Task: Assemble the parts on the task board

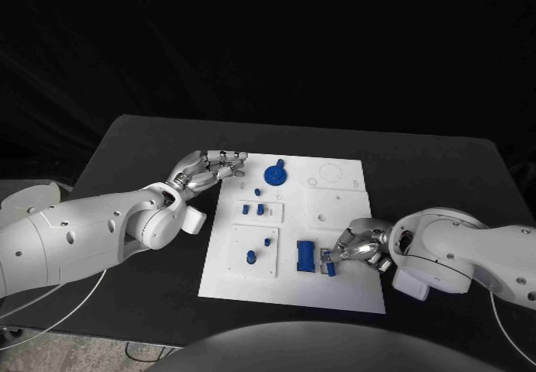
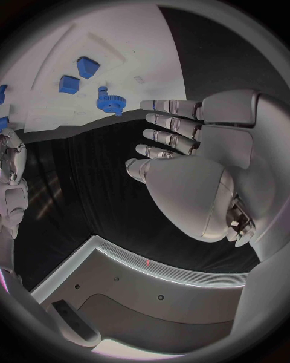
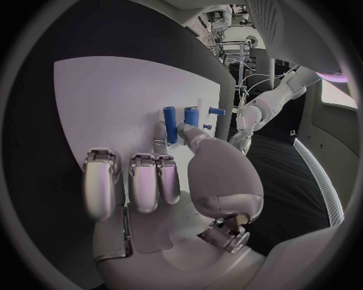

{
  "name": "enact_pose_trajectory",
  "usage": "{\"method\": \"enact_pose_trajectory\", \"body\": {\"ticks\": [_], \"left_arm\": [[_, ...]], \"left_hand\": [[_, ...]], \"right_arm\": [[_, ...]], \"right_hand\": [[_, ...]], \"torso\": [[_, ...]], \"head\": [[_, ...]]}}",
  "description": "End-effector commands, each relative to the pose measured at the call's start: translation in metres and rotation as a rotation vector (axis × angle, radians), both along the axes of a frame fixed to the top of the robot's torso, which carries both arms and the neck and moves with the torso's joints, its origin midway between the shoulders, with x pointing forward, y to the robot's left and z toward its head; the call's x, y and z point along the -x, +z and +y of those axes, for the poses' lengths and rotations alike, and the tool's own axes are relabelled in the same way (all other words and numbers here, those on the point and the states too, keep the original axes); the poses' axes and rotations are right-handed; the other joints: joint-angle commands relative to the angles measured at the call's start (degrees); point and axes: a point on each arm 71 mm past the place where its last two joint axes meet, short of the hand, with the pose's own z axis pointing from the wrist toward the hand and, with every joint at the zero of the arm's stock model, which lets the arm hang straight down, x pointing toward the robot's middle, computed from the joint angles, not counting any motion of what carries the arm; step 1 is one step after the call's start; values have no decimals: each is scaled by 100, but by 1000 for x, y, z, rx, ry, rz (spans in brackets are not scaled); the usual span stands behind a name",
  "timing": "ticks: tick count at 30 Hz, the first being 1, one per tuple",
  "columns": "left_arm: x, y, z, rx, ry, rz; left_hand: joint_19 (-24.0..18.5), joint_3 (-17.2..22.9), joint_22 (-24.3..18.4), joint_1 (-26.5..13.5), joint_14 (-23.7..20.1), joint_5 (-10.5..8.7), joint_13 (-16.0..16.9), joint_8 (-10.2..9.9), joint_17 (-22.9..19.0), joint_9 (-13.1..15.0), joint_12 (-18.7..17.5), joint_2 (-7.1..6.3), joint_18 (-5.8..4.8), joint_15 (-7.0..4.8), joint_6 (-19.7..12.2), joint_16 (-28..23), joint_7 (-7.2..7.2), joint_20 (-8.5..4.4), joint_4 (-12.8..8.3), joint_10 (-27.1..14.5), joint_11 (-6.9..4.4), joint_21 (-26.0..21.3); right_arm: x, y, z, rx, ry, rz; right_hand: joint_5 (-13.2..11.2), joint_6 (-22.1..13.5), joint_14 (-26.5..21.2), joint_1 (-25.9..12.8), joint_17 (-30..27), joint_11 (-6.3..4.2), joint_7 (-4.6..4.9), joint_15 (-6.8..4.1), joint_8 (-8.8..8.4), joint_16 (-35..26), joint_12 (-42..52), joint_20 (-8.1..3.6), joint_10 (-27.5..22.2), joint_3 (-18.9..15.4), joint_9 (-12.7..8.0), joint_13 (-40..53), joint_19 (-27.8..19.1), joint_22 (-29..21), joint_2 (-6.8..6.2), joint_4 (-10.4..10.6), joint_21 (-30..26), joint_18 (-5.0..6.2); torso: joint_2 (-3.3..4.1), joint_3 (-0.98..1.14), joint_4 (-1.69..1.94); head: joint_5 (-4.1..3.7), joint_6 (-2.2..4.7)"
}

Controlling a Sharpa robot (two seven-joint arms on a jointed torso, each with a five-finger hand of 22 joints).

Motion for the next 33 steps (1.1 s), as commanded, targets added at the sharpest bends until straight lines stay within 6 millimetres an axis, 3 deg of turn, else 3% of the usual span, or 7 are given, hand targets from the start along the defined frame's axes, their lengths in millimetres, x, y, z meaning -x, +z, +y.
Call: {"method": "enact_pose_trajectory", "body": {"ticks": [1, 8, 19, 24, 29, 33], "left_arm": [[1, 0, -2, 13, -20, 7], [1, -1, -2, 12, -20, 11], [1, -1, -2, 11, -21, 13], [1, -1, -3, 12, -23, 15], [1, -1, -2, 13, -23, 14], [1, -1, -2, 13, -22, 13]], "left_hand": [[14, 41, -6, 38, -41, 29, 7, 7, -8, 0, -7, 35, -63, 15, -17, 23, 24, -8, 7, -12, 28, 27], [13, 45, -8, 44, -44, 33, 6, 6, -8, -1, -8, 36, -63, 16, -20, 23, 25, -7, 6, -14, 29, 27], [12, 52, -11, 53, -47, 39, 6, 5, -9, -1, -10, 38, -63, 18, -24, 22, 27, -6, 3, -17, 31, 26], [12, 52, -11, 53, -47, 39, 6, 5, -9, -1, -10, 38, -63, 18, -24, 22, 27, -6, 3, -17, 31, 26], [12, 52, -11, 53, -47, 39, 6, 5, -9, -1, -10, 38, -63, 18, -24, 22, 27, -6, 3, -17, 31, 26], [11, 63, -17, 67, -43, 47, 5, 4, -8, -2, -12, 41, -64, 22, -23, 26, 29, -5, 0, -20, 35, 26]], "right_arm": [[0, 1, 2, -1, 7, -22], [0, 1, 2, 17, 8, -30], [-2, 0, 1, 29, 6, -32], [-2, 1, 1, 26, 4, -42], [-1, 3, 1, 20, 31, -68], [2, 4, 0, 19, 61, -67]], "right_hand": [[-29, 39, 471, -66, 800, -23, -4, 28, 68, 14, 15, 27, 600, -89, 53, 1502, 293, 1252, -8, 18, -6, -17], [-364, 14, 469, -213, 787, -46, -29, 8, 274, 11, 15, 7, 600, -317, 242, 1502, 300, 1256, 9, 144, 6, -20], [-265, -22, 468, -213, 781, -69, -55, -11, 397, 9, 15, -10, 600, -361, 367, 1502, 299, 1255, 108, 187, 4, -19], [-385, -52, 468, -292, 782, -74, -59, -17, 479, 11, 15, -17, 600, -455, 453, 1502, 300, 1255, 113, 263, 4, -20], [-786, -105, 471, -354, 791, -91, -80, -30, 717, 18, 15, -27, 600, -640, 699, 1502, 303, 1258, 66, 340, 12, -22], [-1291, -211, 472, -373, 802, -108, -111, -50, 1010, 25, 15, -42, 600, -852, 1016, 1502, 304, 1259, -5, 417, 13, -22]], "torso": [[2, 3, 4], [-5, -1, 3], [-3, -2, 4], [-1, 1, 7], [-4, -1, 4], [-5, -1, 4]], "head": [[4, 0], [-6, 0], [5, 0], [13, 0], [20, 0], [23, 0]]}}
